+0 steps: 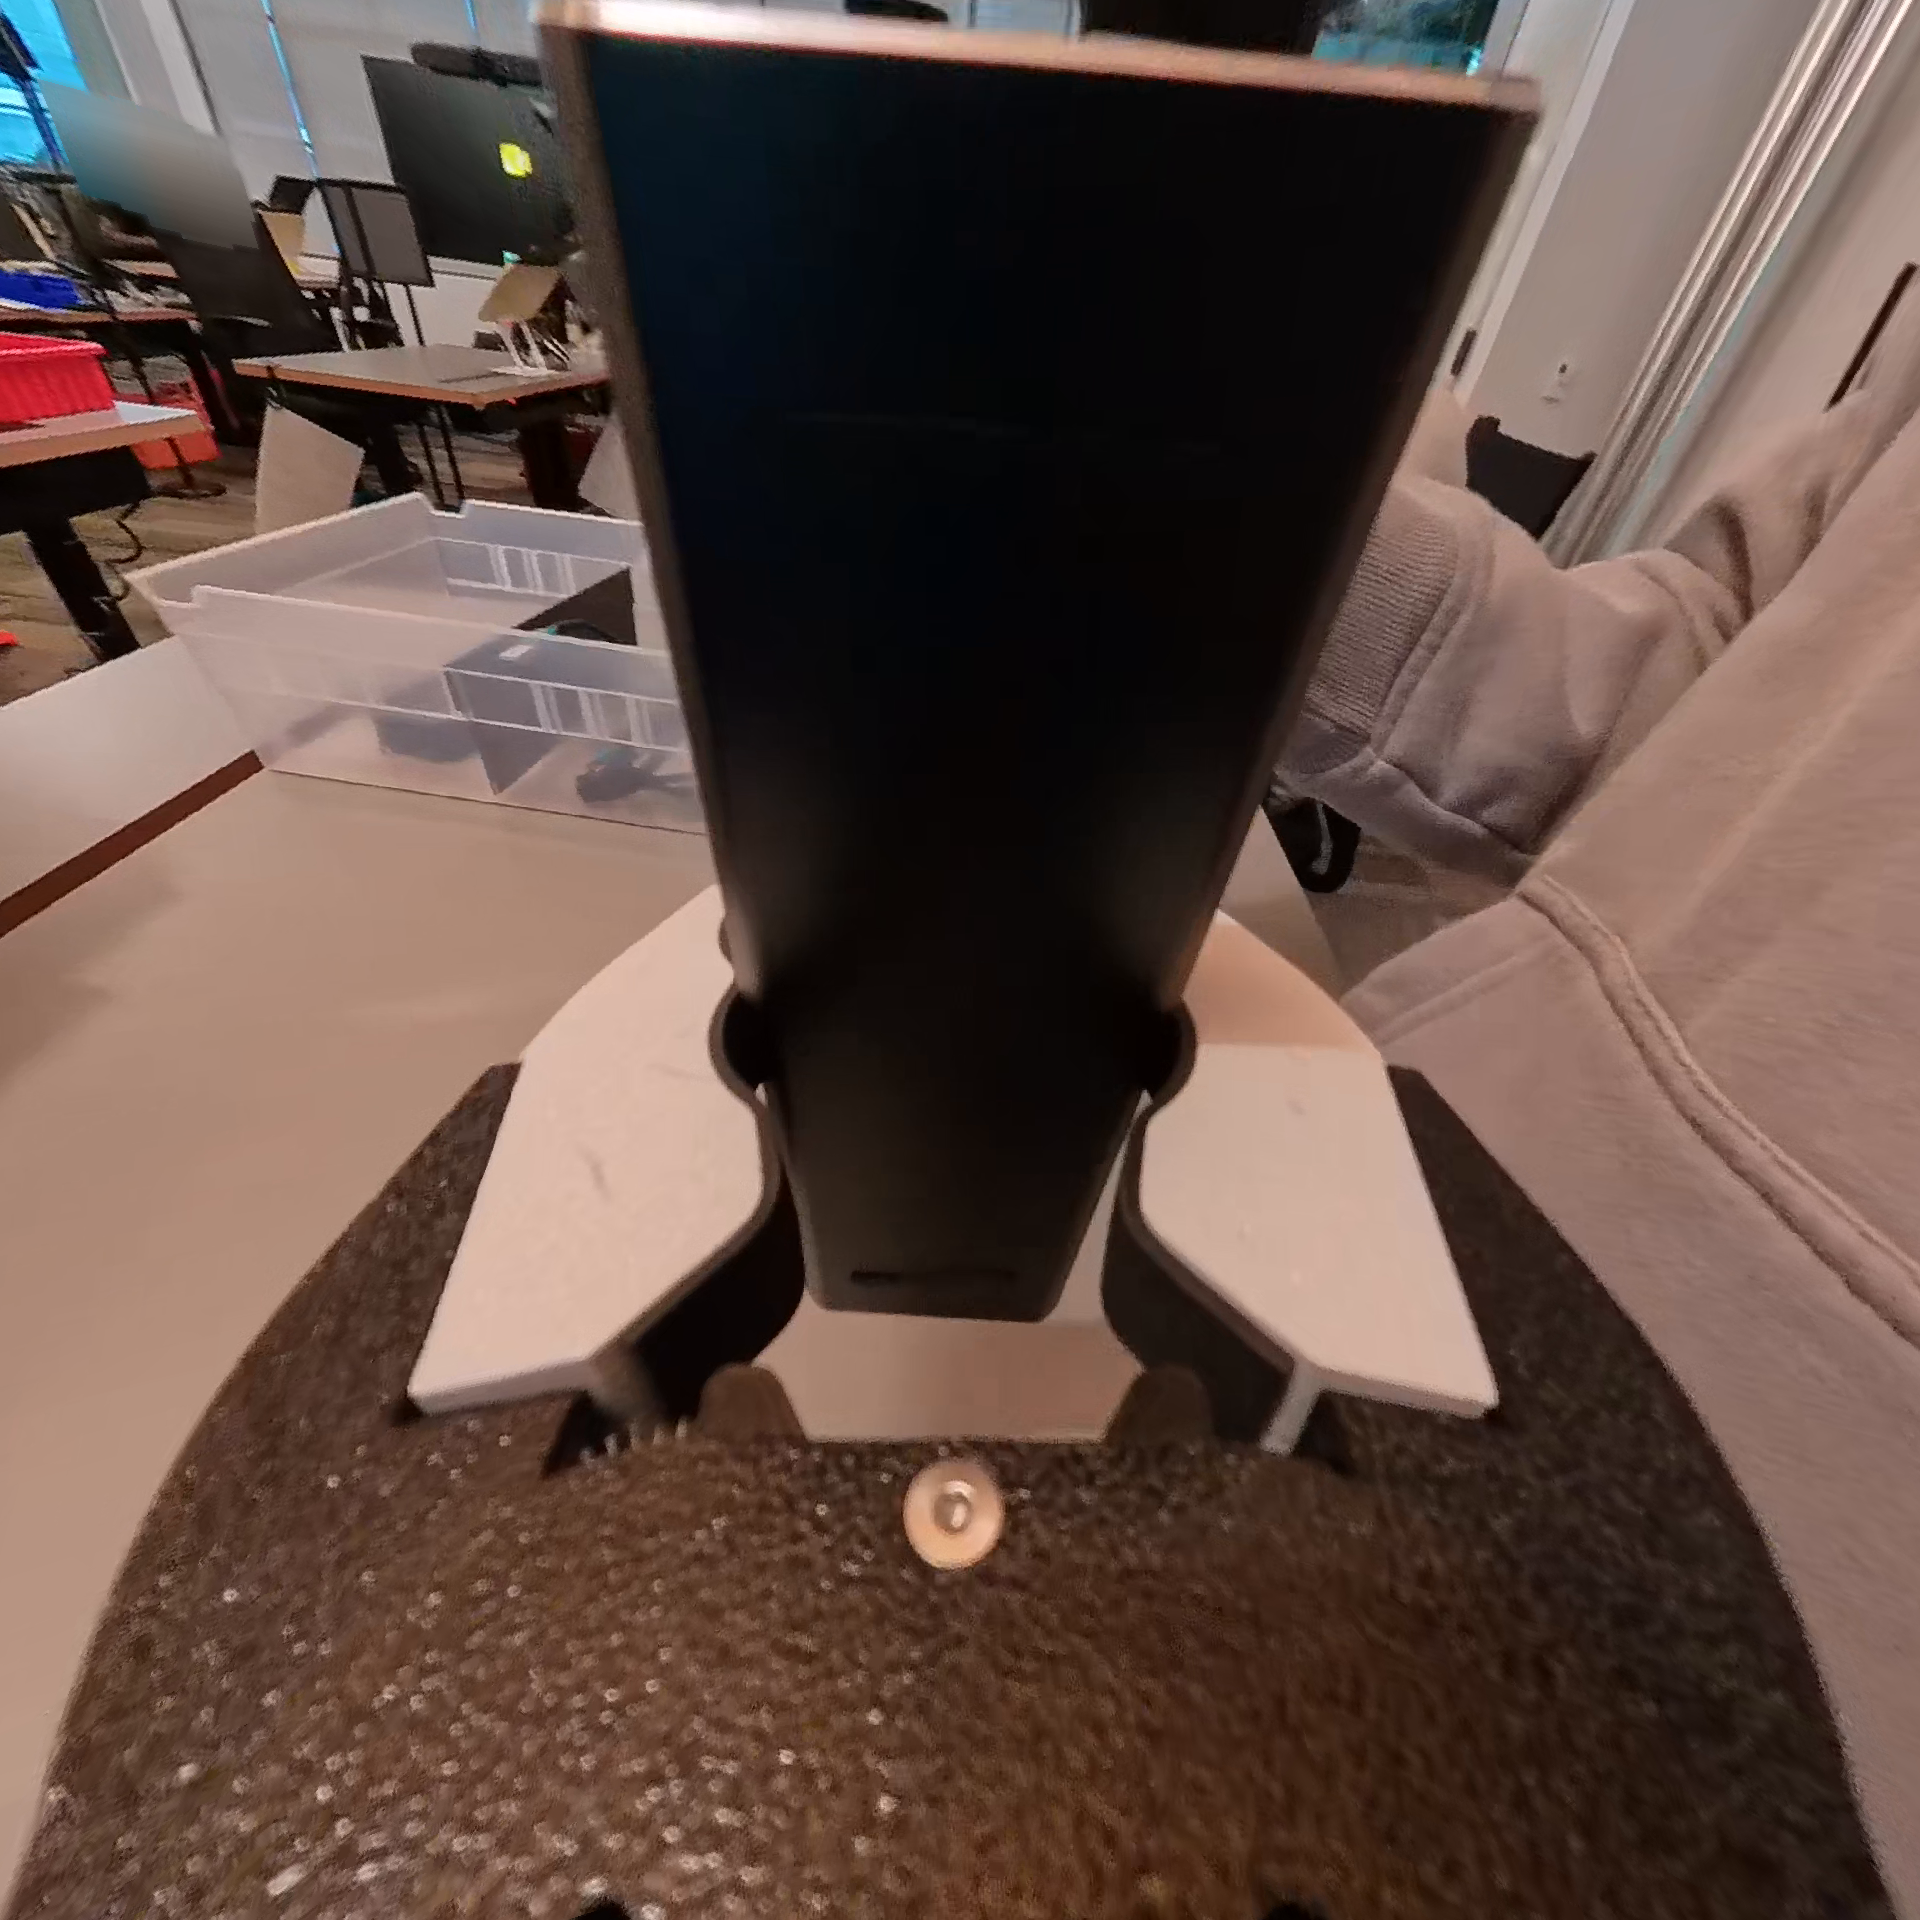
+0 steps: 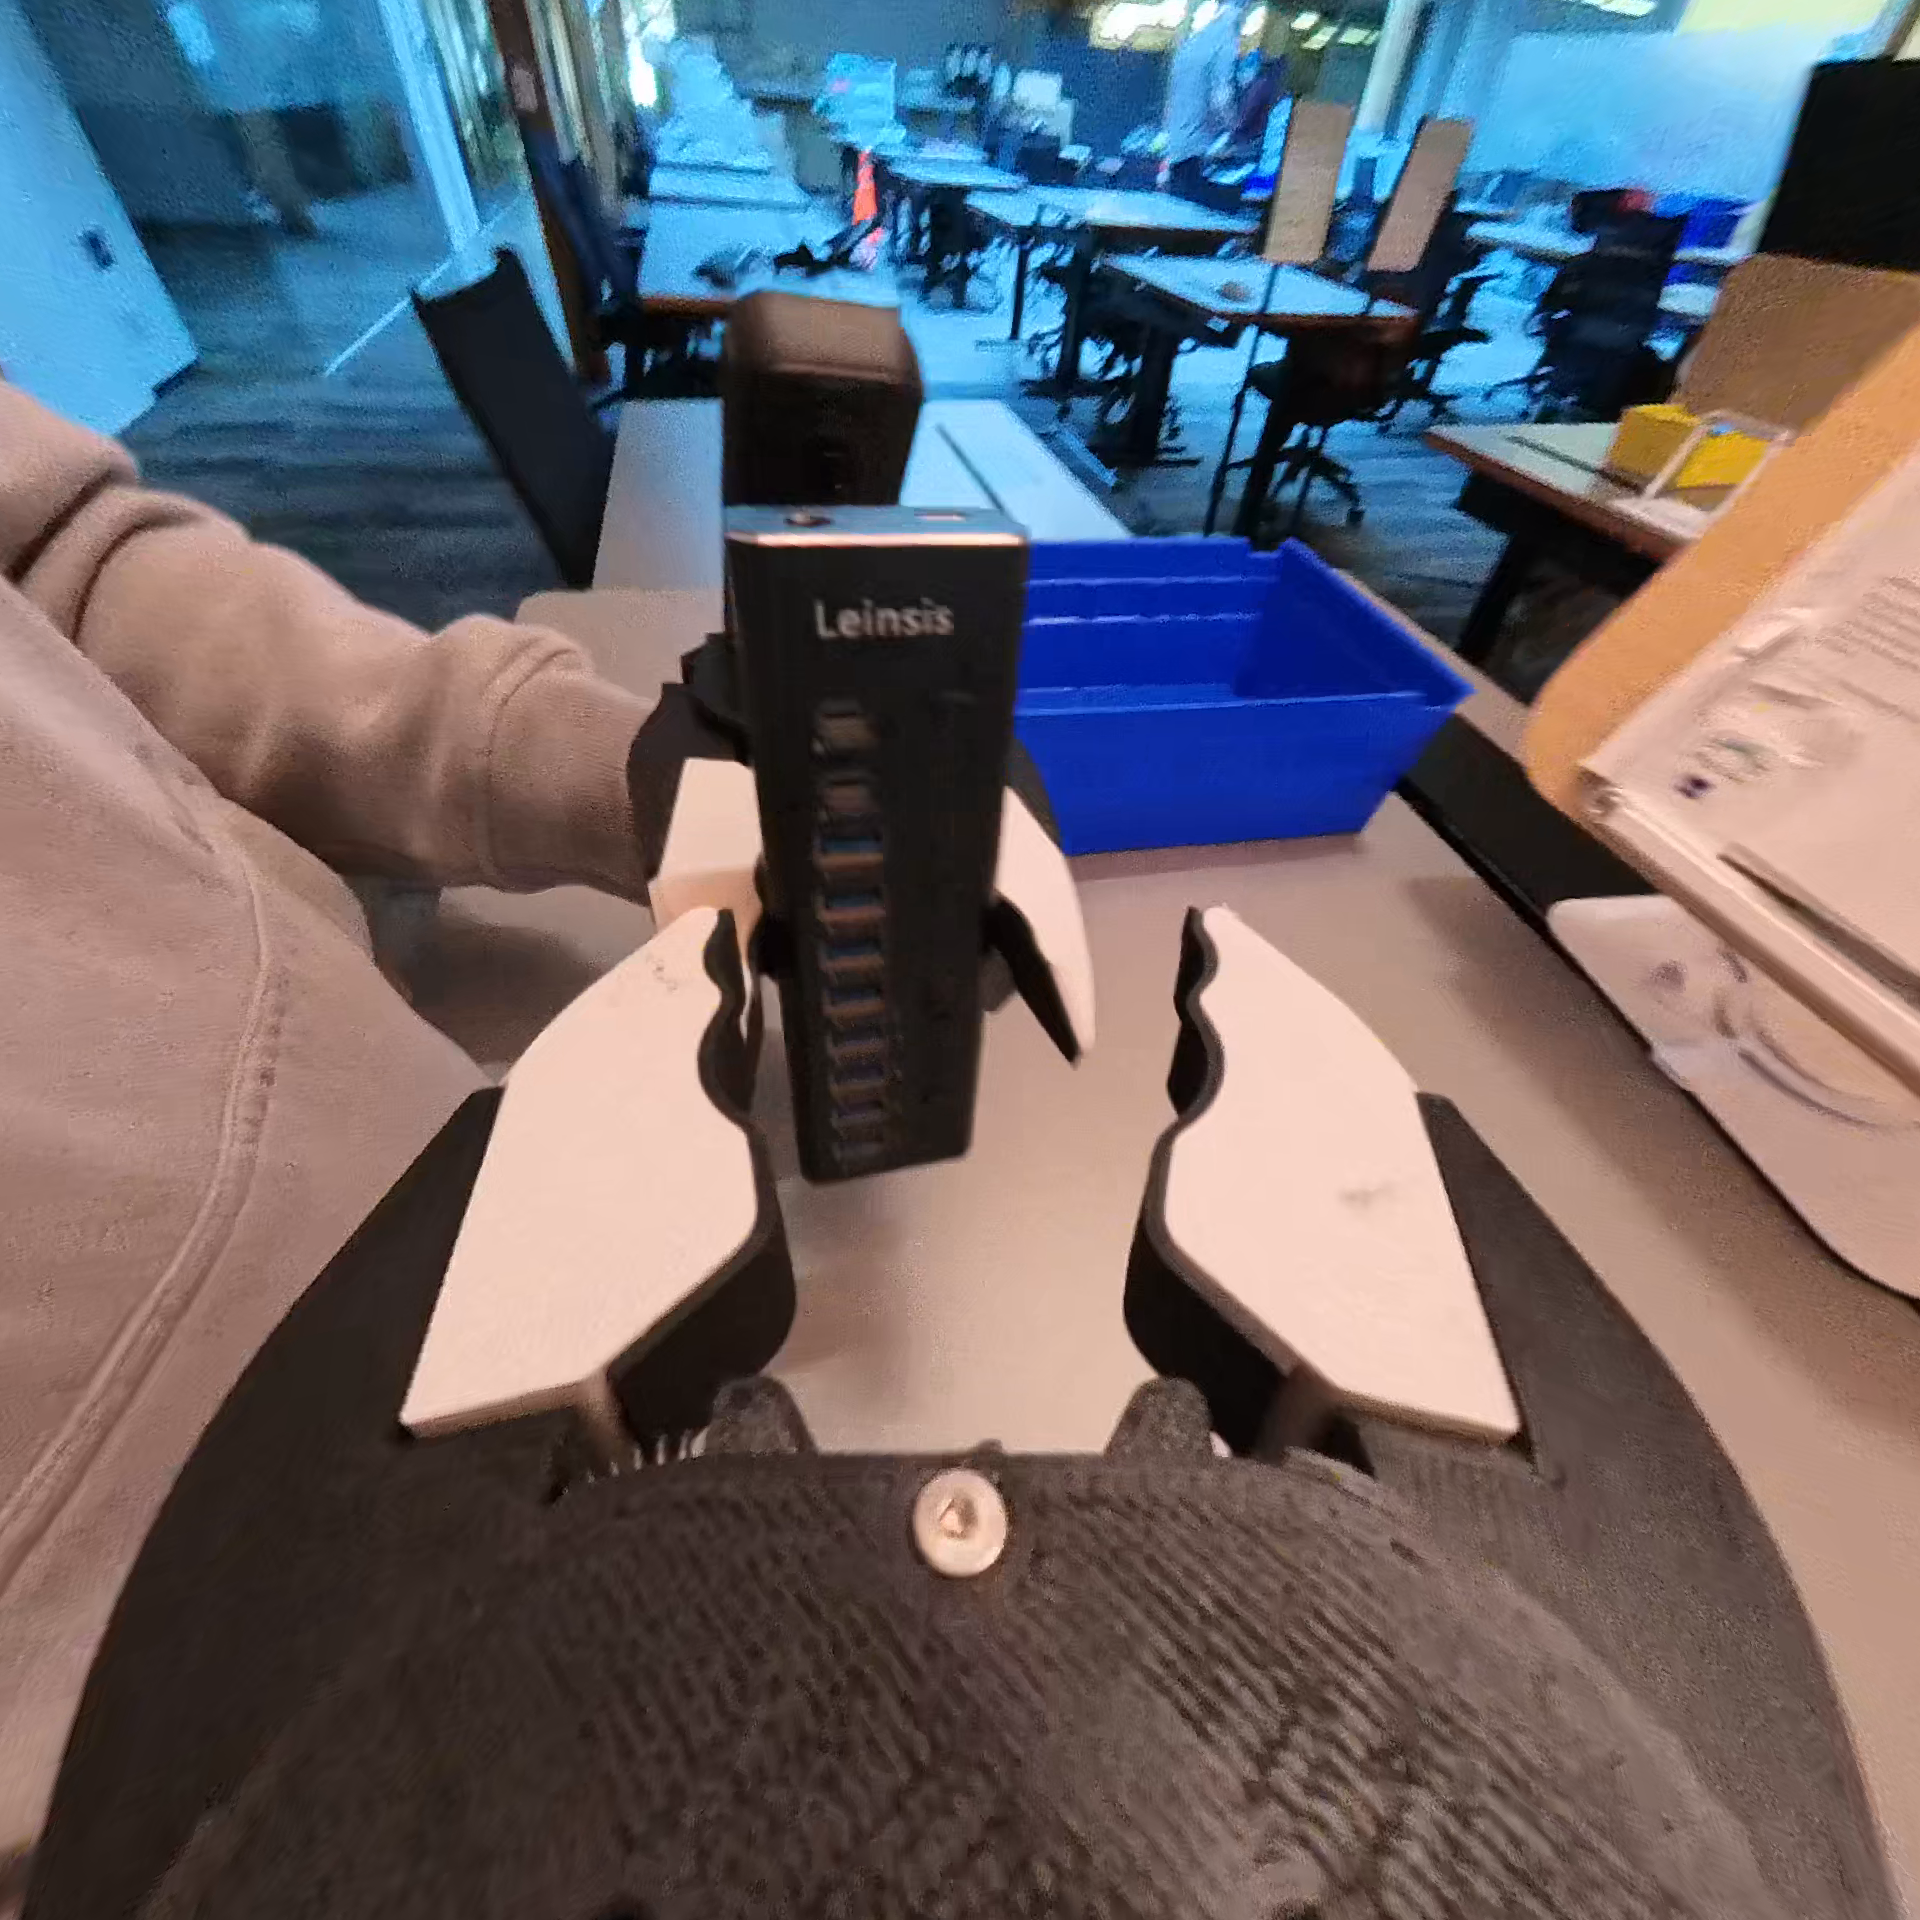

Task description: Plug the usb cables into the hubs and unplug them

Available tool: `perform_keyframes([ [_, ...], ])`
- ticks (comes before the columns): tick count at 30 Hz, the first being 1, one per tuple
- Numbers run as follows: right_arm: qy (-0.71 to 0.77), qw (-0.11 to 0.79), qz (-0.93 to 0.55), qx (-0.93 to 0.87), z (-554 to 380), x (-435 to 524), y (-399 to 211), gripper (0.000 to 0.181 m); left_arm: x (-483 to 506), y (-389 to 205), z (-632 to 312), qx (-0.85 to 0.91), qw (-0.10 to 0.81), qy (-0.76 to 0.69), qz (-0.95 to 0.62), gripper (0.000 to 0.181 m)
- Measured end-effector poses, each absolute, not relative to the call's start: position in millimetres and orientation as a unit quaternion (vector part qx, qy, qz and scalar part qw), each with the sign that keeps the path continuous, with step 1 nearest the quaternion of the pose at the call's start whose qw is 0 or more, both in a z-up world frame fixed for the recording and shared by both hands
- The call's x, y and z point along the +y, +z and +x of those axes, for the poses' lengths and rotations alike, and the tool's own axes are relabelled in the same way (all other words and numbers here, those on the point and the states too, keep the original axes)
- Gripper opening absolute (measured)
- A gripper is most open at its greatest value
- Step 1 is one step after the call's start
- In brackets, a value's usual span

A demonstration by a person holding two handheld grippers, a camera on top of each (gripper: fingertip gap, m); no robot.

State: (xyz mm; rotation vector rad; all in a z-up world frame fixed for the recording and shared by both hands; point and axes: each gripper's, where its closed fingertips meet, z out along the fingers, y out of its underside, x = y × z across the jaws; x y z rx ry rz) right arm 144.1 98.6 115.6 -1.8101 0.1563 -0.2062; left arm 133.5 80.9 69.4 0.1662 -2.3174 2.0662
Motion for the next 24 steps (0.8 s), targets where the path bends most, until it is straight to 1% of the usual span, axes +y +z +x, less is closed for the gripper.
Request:
perform_keyframes([
  [1,-0.086,0.600,-0.793,0.058,141.4,108.7,111.1,0.079,78.7,68.2,131.1,-0.749,0.018,0.661,0.047,0.071],
  [3,-0.064,0.584,-0.808,0.042,134.3,122.9,99.6,0.078,75.1,66.8,126.4,-0.754,0.020,0.656,0.036,0.071],
  [4,-0.045,0.581,-0.812,0.032,128.5,127.4,95.5,0.073,73.6,66.1,124.4,-0.756,0.020,0.654,0.030,0.071],
  [5,-0.031,0.580,-0.814,0.023,123.5,130.3,92.8,0.063,72.3,65.3,122.6,-0.758,0.019,0.651,0.024,0.071],
  [11,-0.027,0.584,-0.811,0.041,121.3,134.2,88.4,0.063,71.6,58.9,120.6,-0.770,0.011,0.638,0.005,0.070],
  [12,-0.028,0.578,-0.814,0.043,121.0,133.4,86.5,0.061,71.1,55.8,119.3,-0.776,0.008,0.631,-0.004,0.071],
  [14,-0.032,0.564,-0.825,0.026,119.3,128.4,82.6,0.059,67.9,54.0,118.3,-0.780,0.007,0.626,-0.007,0.071],
  [18,-0.032,0.569,-0.821,0.019,120.3,122.6,85.1,0.059,61.9,54.9,119.8,-0.783,0.004,0.622,-0.012,0.071],
  [21,-0.041,0.589,-0.807,-0.011,118.0,123.4,89.8,0.059,58.6,54.4,114.6,-0.789,0.020,0.613,-0.030,0.071],
  [24,-0.040,0.573,-0.819,-0.016,116.3,122.0,87.4,0.060,56.5,52.2,112.4,-0.798,0.019,0.601,-0.042,0.071],
])
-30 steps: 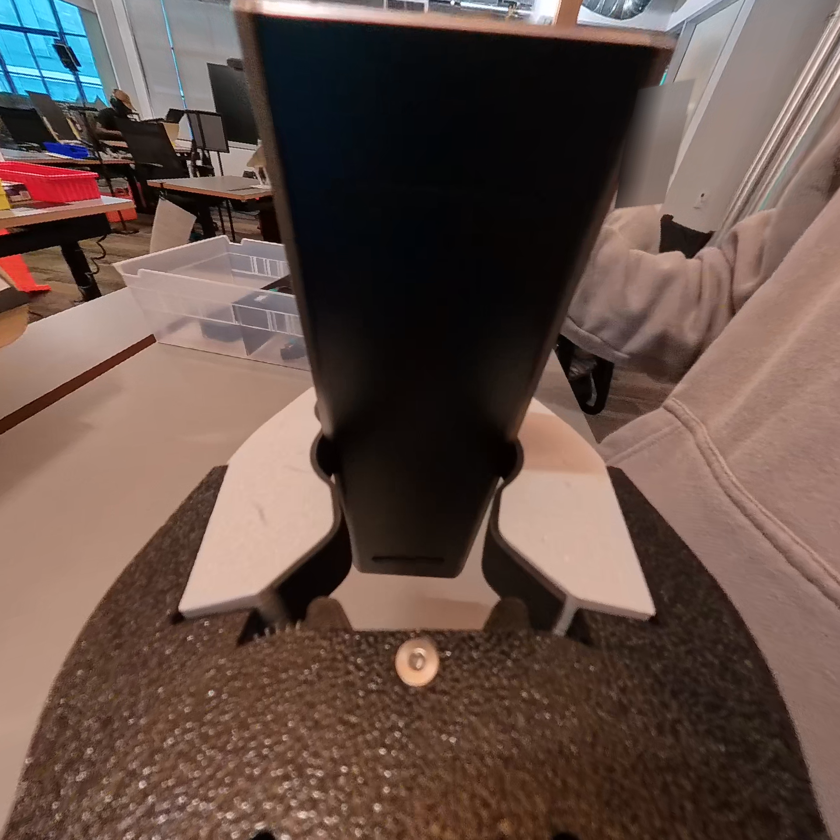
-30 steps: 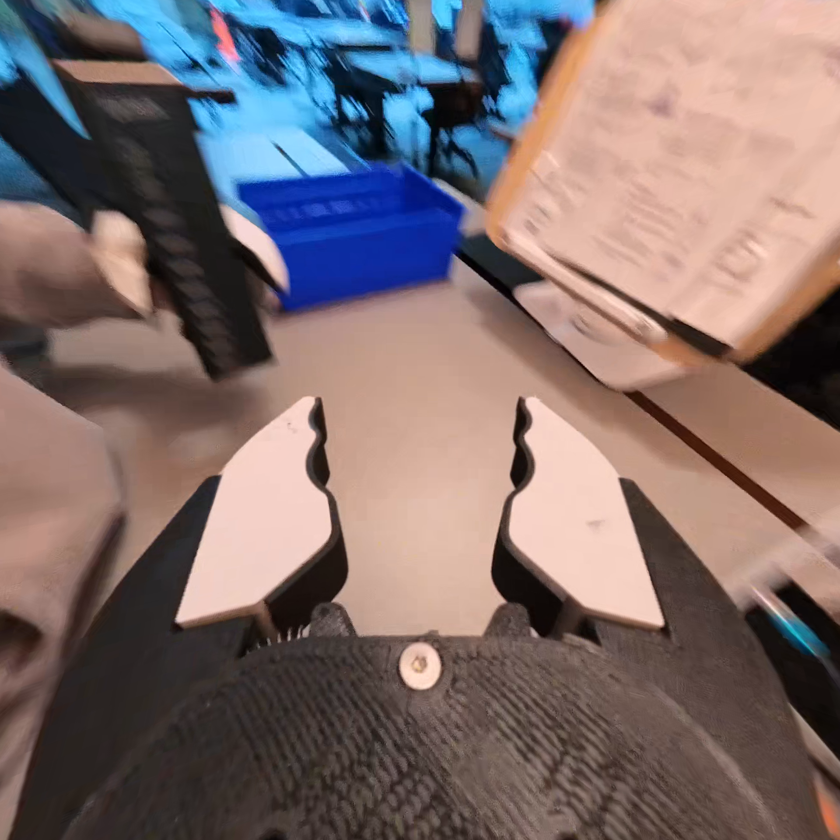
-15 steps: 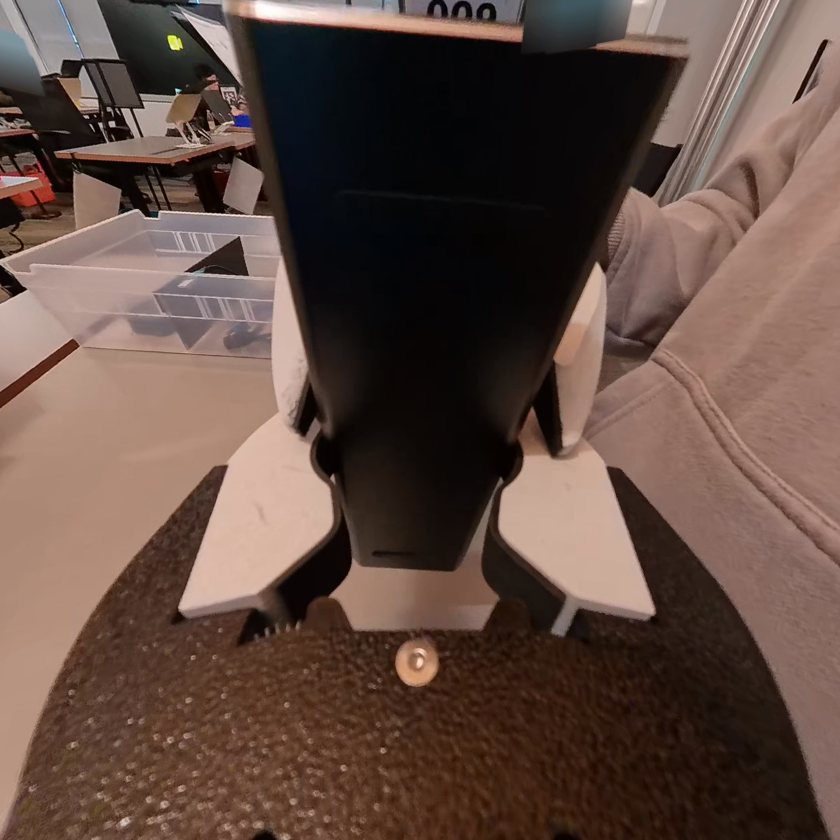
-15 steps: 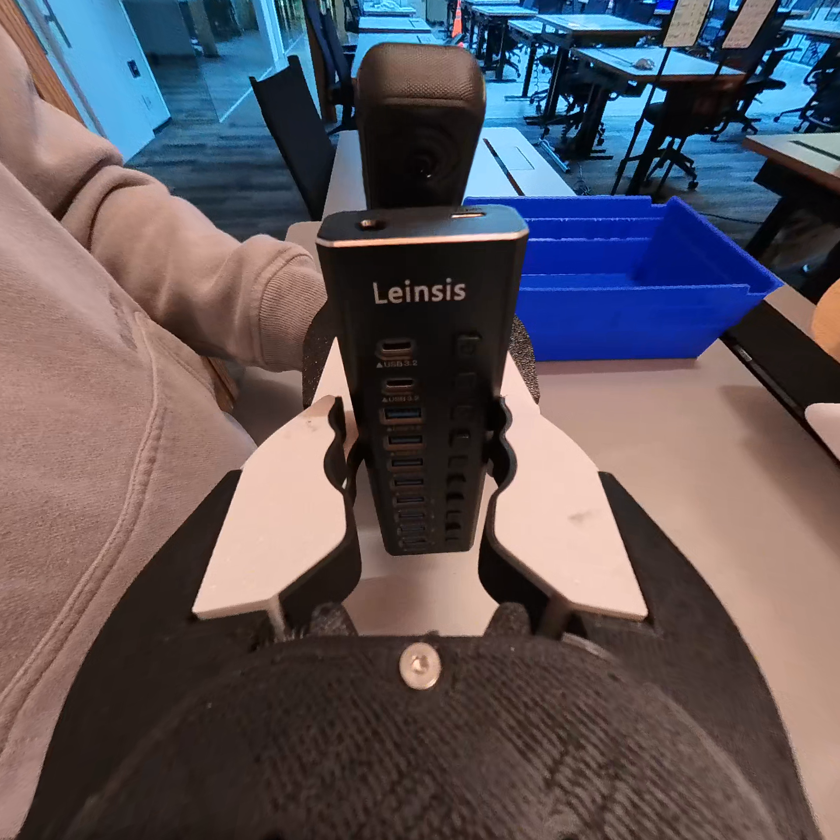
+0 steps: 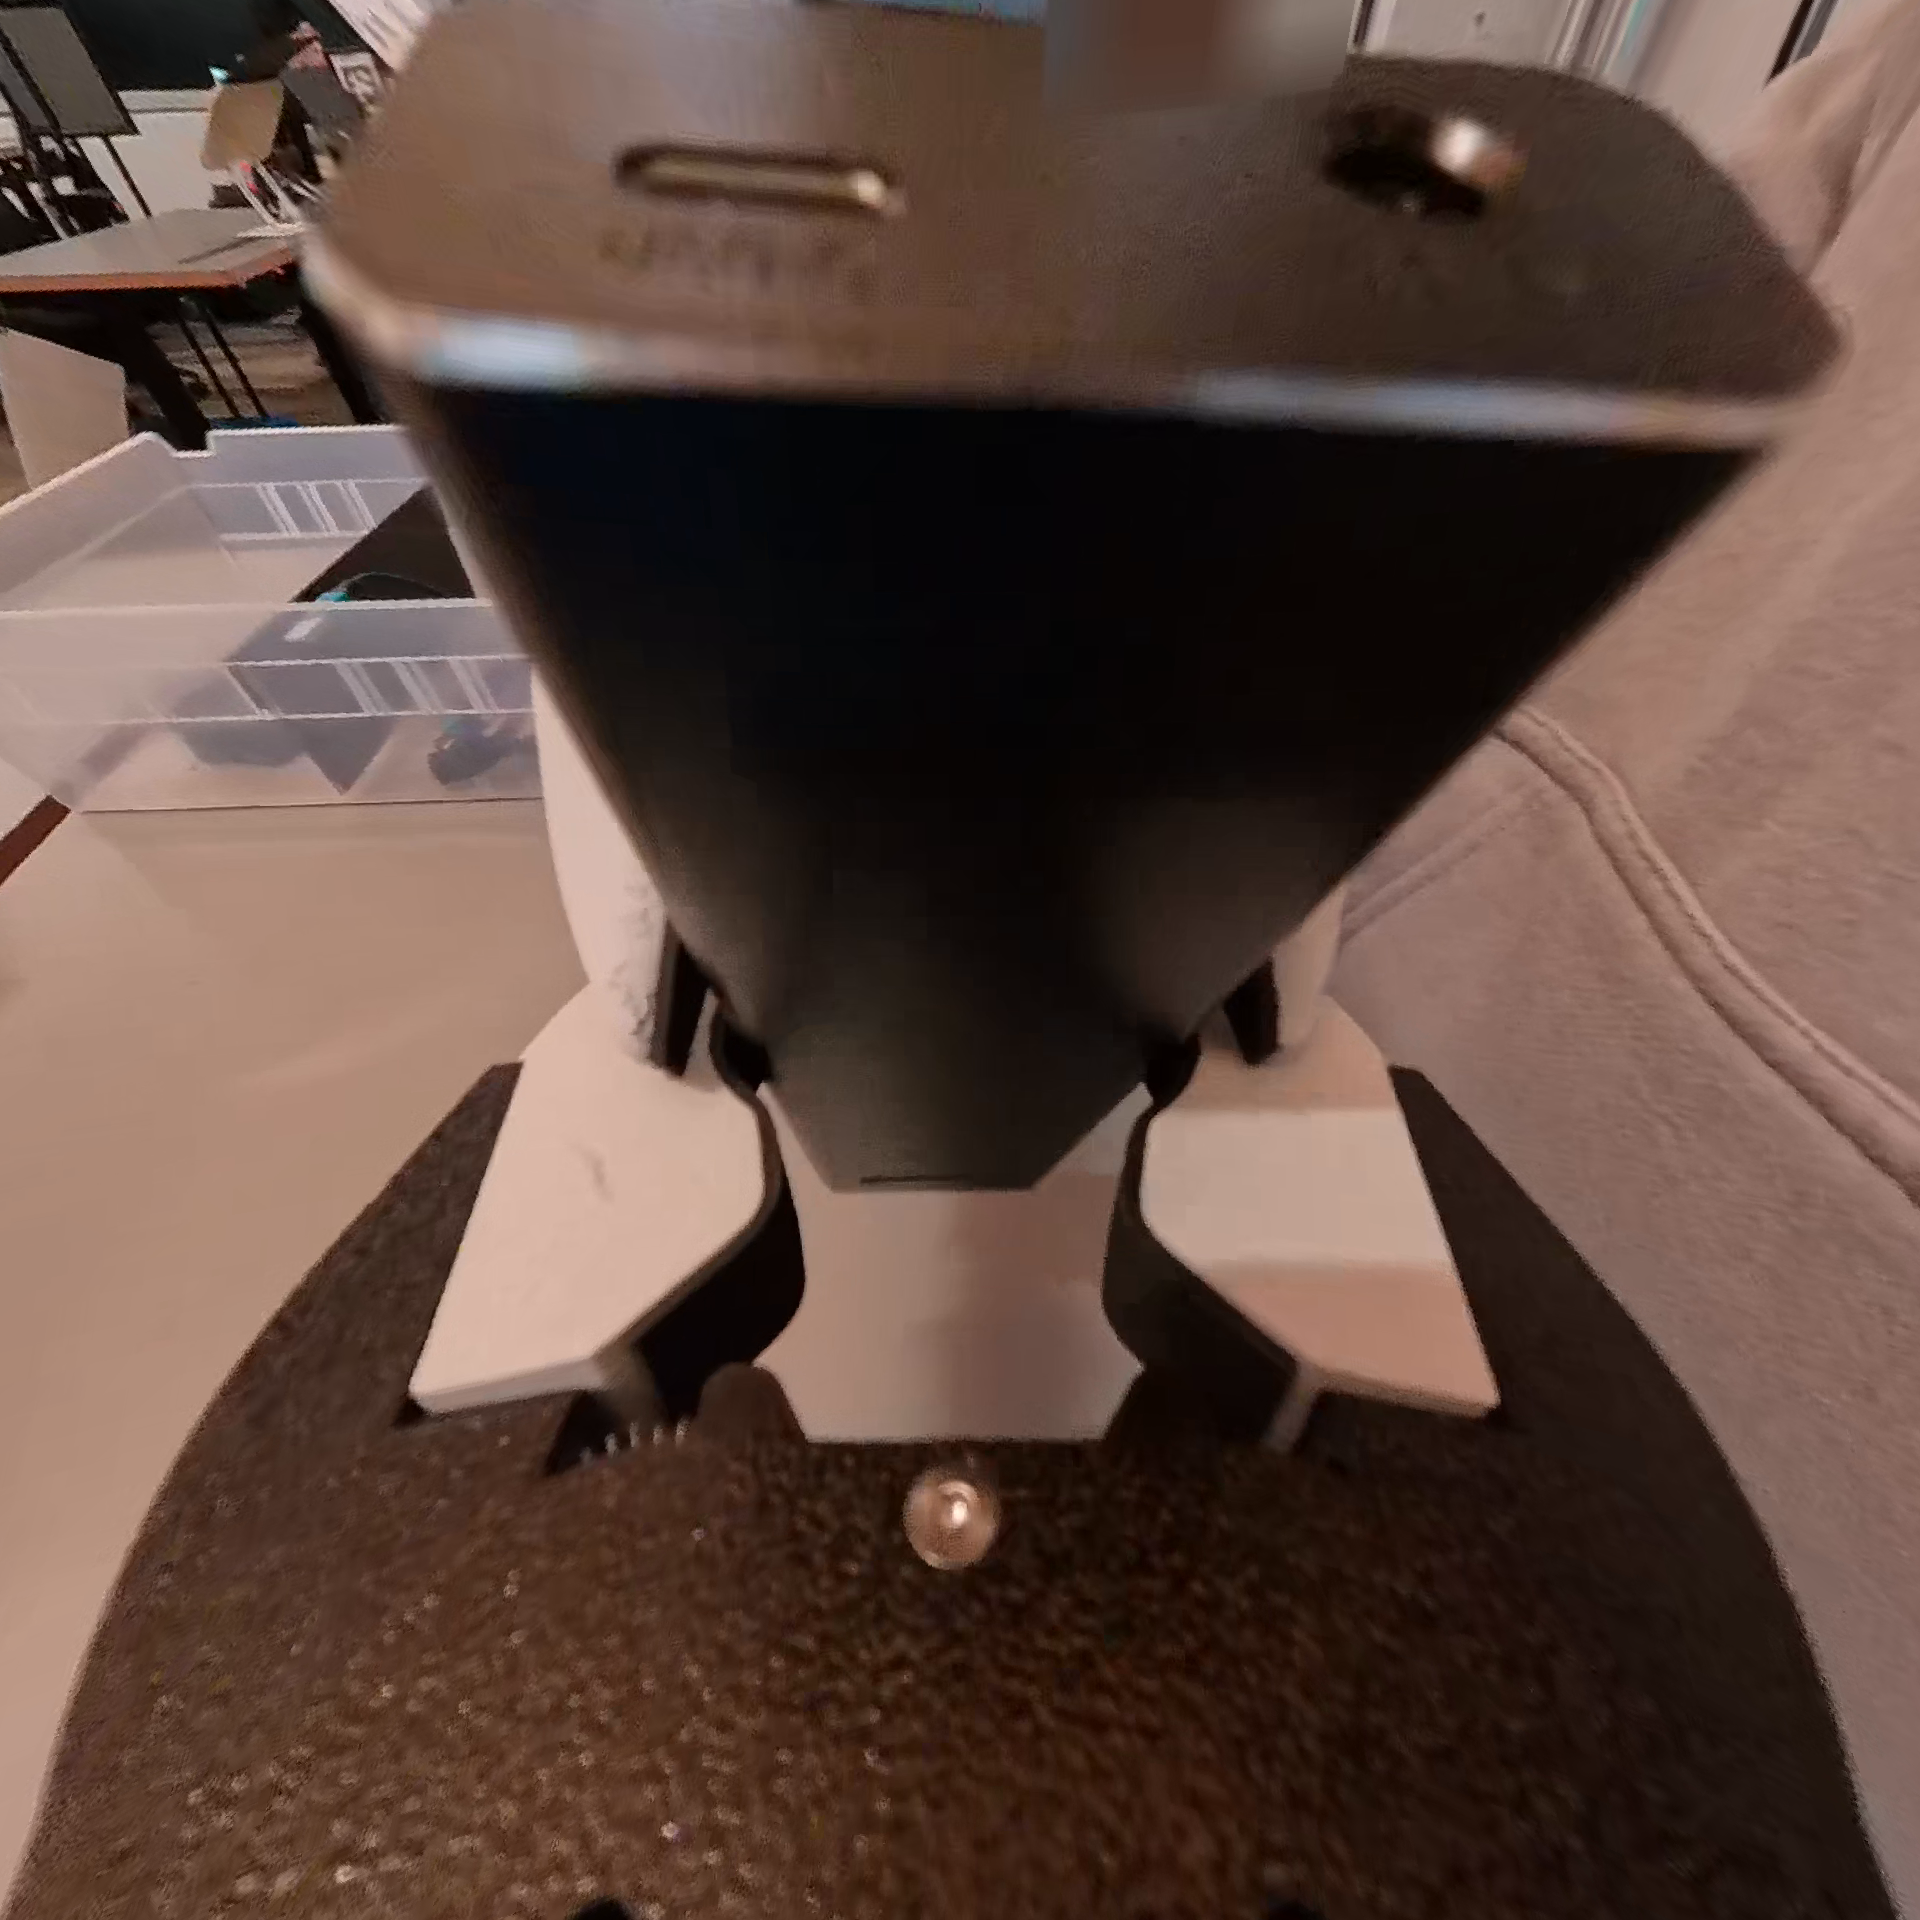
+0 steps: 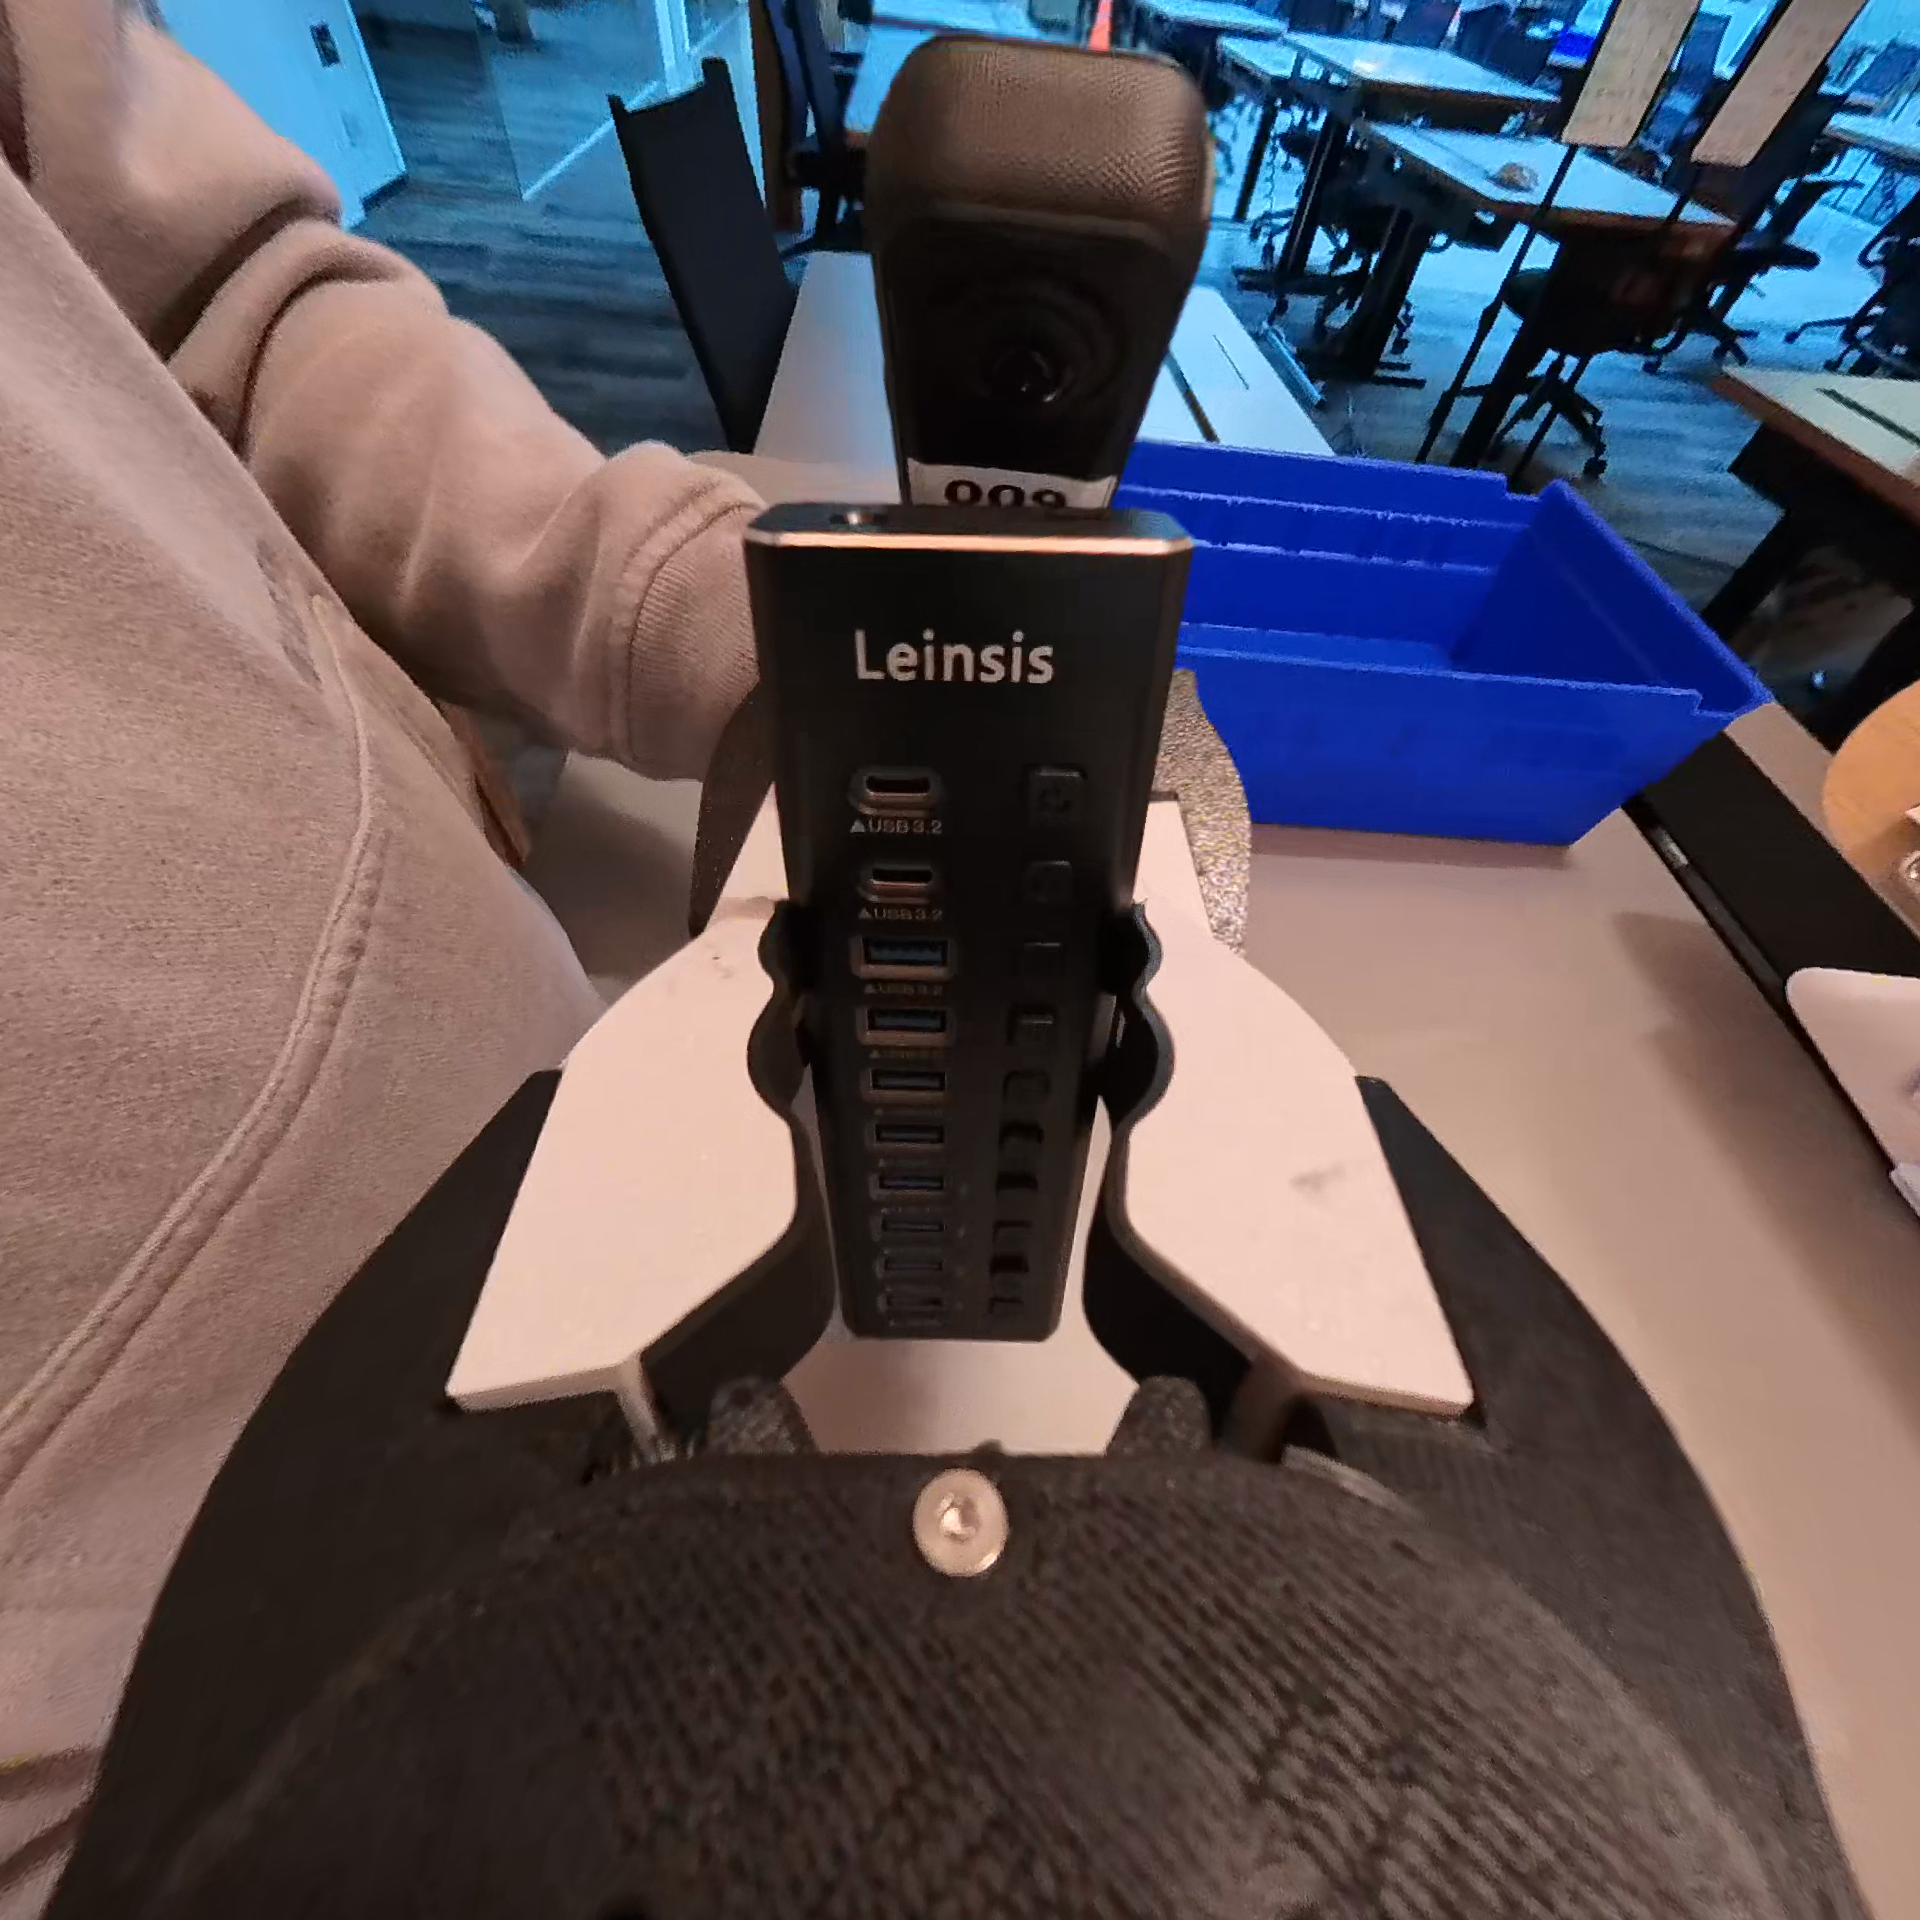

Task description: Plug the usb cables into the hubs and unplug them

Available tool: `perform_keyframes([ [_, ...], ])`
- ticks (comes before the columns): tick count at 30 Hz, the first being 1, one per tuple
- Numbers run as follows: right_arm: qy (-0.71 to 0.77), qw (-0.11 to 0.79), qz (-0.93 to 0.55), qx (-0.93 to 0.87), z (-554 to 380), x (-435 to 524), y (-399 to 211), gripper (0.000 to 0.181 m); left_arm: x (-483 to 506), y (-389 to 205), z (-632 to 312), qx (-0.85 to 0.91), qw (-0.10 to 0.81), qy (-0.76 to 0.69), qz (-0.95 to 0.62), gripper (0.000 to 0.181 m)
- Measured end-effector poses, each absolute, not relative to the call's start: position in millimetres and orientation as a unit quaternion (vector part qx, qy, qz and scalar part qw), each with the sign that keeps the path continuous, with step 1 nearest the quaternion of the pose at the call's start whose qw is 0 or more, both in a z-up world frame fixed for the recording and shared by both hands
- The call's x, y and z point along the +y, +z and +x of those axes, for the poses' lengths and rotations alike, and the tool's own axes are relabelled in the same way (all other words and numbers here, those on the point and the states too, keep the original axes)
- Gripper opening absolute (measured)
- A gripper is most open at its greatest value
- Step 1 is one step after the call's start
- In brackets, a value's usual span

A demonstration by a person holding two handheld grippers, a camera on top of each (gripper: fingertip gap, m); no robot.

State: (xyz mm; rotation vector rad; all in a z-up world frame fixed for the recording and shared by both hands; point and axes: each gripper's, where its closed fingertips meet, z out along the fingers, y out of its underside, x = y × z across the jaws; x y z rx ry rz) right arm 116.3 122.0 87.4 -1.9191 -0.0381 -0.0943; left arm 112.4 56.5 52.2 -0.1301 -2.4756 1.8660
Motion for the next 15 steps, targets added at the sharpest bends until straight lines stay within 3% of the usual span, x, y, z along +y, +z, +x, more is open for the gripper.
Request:
perform_keyframes([
  [9,-0.120,0.573,-0.809,0.048,144.7,92.5,110.7,0.060,60.8,74.3,144.2,-0.765,-0.026,0.643,0.032,0.074],
  [15,-0.335,0.427,-0.833,0.109,220.8,-35.2,147.5,0.060,88.6,69.9,159.5,-0.751,-0.006,0.652,0.107,0.068],
])
